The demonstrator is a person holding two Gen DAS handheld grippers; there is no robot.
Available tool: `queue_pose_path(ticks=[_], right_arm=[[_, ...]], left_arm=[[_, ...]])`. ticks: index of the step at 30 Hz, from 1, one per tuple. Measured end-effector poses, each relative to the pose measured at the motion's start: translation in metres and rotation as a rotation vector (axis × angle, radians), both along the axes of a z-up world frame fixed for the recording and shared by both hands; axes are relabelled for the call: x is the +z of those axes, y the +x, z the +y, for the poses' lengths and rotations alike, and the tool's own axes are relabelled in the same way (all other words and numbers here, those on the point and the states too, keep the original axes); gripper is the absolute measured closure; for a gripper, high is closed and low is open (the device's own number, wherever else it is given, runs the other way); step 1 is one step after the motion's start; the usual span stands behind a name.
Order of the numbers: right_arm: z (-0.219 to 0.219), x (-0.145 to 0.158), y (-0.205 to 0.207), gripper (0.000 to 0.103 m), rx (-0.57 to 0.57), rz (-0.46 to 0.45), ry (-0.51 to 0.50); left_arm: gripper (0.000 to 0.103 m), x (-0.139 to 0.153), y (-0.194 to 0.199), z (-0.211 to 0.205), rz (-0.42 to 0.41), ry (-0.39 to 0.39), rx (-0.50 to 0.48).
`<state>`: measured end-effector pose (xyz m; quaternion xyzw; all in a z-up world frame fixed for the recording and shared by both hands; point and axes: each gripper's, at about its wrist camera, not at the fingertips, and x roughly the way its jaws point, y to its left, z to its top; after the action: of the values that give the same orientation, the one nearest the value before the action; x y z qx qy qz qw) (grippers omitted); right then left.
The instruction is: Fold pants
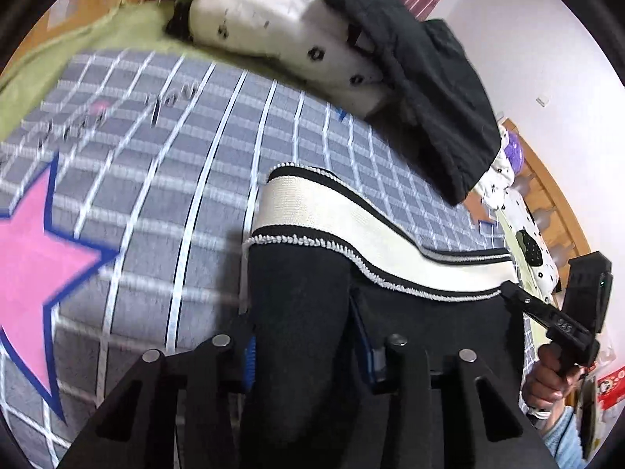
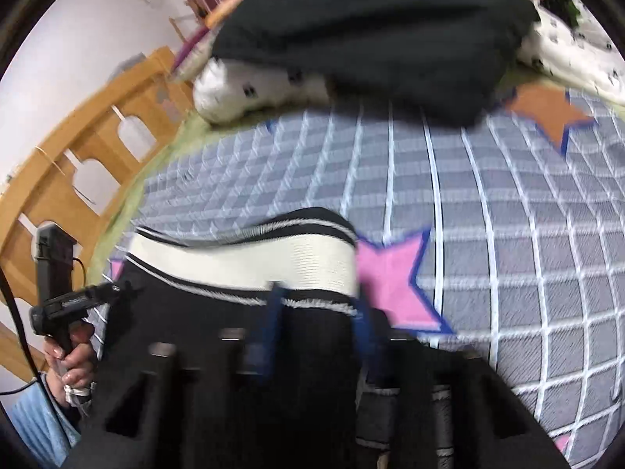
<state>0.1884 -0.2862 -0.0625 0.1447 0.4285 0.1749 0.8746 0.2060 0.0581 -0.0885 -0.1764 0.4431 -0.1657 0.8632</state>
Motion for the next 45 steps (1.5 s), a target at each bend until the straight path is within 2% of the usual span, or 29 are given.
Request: queue_pose_path(ticks=[2,3,5,7,8,9,10,11,14,16,18,19,21,23,24,25,28,32,34,36,39,41,43,45], right_arm=[[0.0,0.008,0.004,0.083,-0.008,-0.018,0.013],[0.005,0.01,0.008,0.083,-0.014,-0.036,-0.025],[0.011,0.017,0.018,0.083,-0.021,-0.074,-0.054],[0.011,0.021,0.034,0.083,-0.039,-0.088,-0.039],[0.009,0.019,0.042,0.083,-0.049,-0.083,-0.04],[0.01,0.012,0.051,0.078,-0.063,-0.061,-0.061],[0.011,0.003,0.055,0.072,-0.068,-0.038,-0.088],[0.012,-0.008,0.056,0.071,-0.07,-0.023,-0.133],[0.014,-0.006,0.052,0.068,-0.048,-0.051,-0.202],[0.019,0.011,0.05,0.068,-0.058,-0.075,-0.28],[0.02,0.028,0.041,0.068,-0.118,-0.149,-0.292],[0.022,0.032,0.039,0.068,-0.111,-0.176,-0.273],[0.032,0.028,0.038,0.068,-0.088,-0.206,-0.296],[0.045,0.012,0.042,0.068,-0.058,-0.195,-0.37],[0.052,-0.001,0.048,0.069,-0.059,-0.178,-0.449],[0.053,-0.006,0.051,0.07,-0.062,-0.175,-0.474],[0.042,-0.007,0.061,0.069,-0.068,-0.143,-0.408],[0.039,-0.01,0.06,0.07,-0.074,-0.142,-0.414],[0.041,-0.008,0.058,0.068,-0.075,-0.14,-0.422],[0.043,-0.001,0.051,0.063,-0.079,-0.122,-0.418],[0.027,0.009,0.034,0.062,-0.092,-0.073,-0.334],[0.022,0.01,0.009,0.062,-0.081,-0.048,-0.313],[0.028,0.008,-0.014,0.063,-0.054,-0.043,-0.382],[0.038,0.008,-0.045,0.063,-0.038,-0.081,-0.465]], left_arm=[[0.068,0.011,0.012,-0.008,-0.047,0.039,-0.013],[0.068,0.015,0.018,-0.009,-0.06,0.051,-0.016],[0.068,0.023,0.031,-0.009,-0.078,0.052,-0.018],[0.066,0.023,0.042,-0.006,-0.077,0.047,-0.004],[0.064,0.018,0.047,-0.007,-0.053,0.071,0.0],[0.062,0.007,0.052,-0.01,-0.013,0.127,-0.009],[0.054,-0.002,0.055,-0.013,0.004,0.171,-0.018],[0.049,-0.007,0.053,-0.015,-0.005,0.209,-0.019],[0.05,0.007,0.045,-0.017,-0.058,0.273,-0.001],[0.051,0.028,0.038,-0.018,-0.15,0.323,0.052],[0.051,0.043,0.034,-0.021,-0.208,0.291,0.036],[0.051,0.046,0.036,-0.025,-0.215,0.283,0.02],[0.051,0.045,0.043,-0.04,-0.231,0.303,-0.017],[0.051,0.031,0.054,-0.053,-0.199,0.335,-0.05],[0.051,0.019,0.059,-0.058,-0.164,0.372,-0.054],[0.051,0.007,0.062,-0.061,-0.139,0.41,-0.047],[0.051,0.007,0.063,-0.062,-0.141,0.41,-0.048],[0.051,0.009,0.062,-0.061,-0.122,0.413,-0.049],[0.049,0.012,0.056,-0.067,-0.113,0.458,-0.06],[0.043,0.015,0.041,-0.072,-0.096,0.49,-0.088],[0.042,0.012,0.007,-0.072,-0.043,0.449,-0.166],[0.042,0.008,-0.02,-0.068,-0.061,0.489,-0.156],[0.042,0.0,-0.044,-0.062,-0.033,0.531,-0.138],[0.042,0.001,-0.067,-0.052,-0.033,0.515,-0.097]])
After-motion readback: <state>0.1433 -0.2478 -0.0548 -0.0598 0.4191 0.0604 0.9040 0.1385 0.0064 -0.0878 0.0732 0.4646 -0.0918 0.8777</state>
